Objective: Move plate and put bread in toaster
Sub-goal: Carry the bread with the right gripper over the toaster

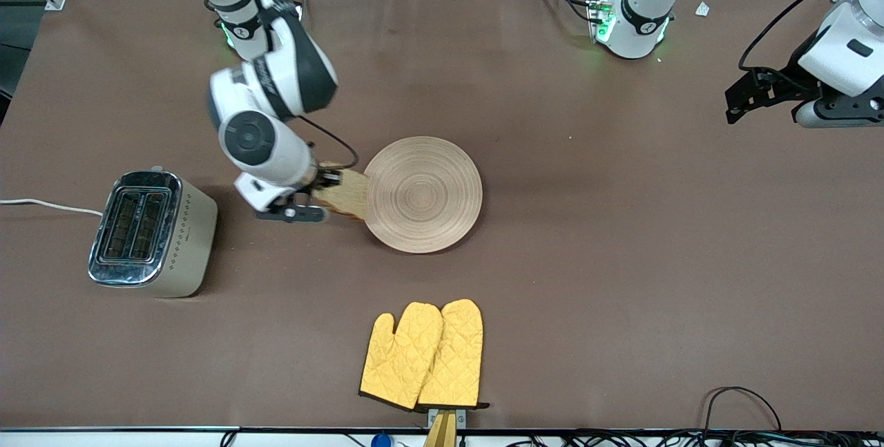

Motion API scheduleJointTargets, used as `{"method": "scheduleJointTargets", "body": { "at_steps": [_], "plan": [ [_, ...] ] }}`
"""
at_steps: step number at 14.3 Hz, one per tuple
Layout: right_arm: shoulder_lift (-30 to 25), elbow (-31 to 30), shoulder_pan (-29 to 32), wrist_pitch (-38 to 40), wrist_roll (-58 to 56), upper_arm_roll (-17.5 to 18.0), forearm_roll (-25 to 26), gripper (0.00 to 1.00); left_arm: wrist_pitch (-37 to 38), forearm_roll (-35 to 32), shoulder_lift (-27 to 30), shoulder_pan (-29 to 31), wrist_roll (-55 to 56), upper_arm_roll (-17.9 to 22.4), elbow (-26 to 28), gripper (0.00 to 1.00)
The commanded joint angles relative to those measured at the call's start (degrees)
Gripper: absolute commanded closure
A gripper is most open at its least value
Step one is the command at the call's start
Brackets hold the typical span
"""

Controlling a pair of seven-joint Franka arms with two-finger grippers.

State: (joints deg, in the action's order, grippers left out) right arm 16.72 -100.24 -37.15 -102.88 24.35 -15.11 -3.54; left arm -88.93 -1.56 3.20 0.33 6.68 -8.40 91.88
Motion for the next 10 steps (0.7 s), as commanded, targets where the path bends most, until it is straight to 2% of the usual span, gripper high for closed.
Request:
{"method": "scheduleJointTargets", "body": {
  "at_steps": [1,3,5,7,10],
  "plan": [
    [-5.4,2.0,0.0,8.5,1.1,-4.1,9.0,1.00,-0.3,-0.1,-0.6,0.2,-0.6,-0.1,-1.2,0.00],
    [-5.8,4.5,0.1,12.5,-0.1,-6.2,16.5,1.00,-0.3,-0.1,-0.6,0.3,-0.8,0.0,-1.2,0.00],
    [-5.8,5.2,0.3,16.8,-2.8,-6.6,24.3,1.00,-0.3,-0.1,-0.6,0.4,-0.8,0.0,-1.1,0.00],
    [-5.4,5.1,0.6,18.3,-3.1,-6.6,30.1,1.00,-0.3,-0.1,-0.6,0.4,-0.8,0.0,-1.1,0.00],
    [-3.8,3.7,2.3,18.0,-4.0,-6.5,36.4,1.00,-0.4,-0.1,-0.7,0.5,-0.8,0.0,-1.1,0.00]
  ]
}}
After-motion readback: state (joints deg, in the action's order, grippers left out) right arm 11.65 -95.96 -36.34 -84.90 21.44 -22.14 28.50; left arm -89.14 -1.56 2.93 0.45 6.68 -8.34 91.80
